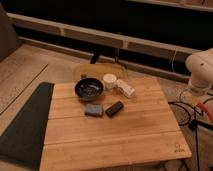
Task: Drag the pepper across the table
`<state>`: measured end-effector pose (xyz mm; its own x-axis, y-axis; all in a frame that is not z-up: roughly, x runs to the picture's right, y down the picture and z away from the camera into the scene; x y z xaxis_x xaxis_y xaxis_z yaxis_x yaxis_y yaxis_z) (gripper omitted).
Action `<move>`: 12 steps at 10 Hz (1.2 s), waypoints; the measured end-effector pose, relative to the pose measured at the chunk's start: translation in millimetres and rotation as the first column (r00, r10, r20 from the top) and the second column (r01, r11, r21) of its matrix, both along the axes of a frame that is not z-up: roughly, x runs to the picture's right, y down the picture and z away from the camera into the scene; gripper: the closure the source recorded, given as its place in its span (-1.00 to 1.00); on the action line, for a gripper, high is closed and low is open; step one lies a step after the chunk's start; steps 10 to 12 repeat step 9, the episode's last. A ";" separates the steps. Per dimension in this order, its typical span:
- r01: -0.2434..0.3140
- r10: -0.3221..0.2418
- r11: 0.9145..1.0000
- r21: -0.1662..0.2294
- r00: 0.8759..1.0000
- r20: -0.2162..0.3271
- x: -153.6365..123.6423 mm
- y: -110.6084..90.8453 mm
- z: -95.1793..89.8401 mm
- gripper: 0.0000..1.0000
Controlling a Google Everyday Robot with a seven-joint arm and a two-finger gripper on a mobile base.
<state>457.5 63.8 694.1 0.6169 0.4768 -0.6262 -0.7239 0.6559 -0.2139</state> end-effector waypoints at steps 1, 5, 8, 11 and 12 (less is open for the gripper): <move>0.003 -0.003 1.000 0.003 1.000 0.003 -2.2 -1.8 1.6 0.55; 0.004 -0.004 1.000 0.003 1.000 0.005 -2.9 -1.7 3.2 -0.28; 0.004 -0.004 1.000 0.001 1.000 0.005 -2.8 -1.3 2.9 -0.60; 0.004 -0.004 1.000 0.001 1.000 0.004 -2.6 -1.4 2.7 -0.60; 0.004 -0.004 1.000 0.001 1.000 0.004 -2.6 -1.4 2.7 -0.60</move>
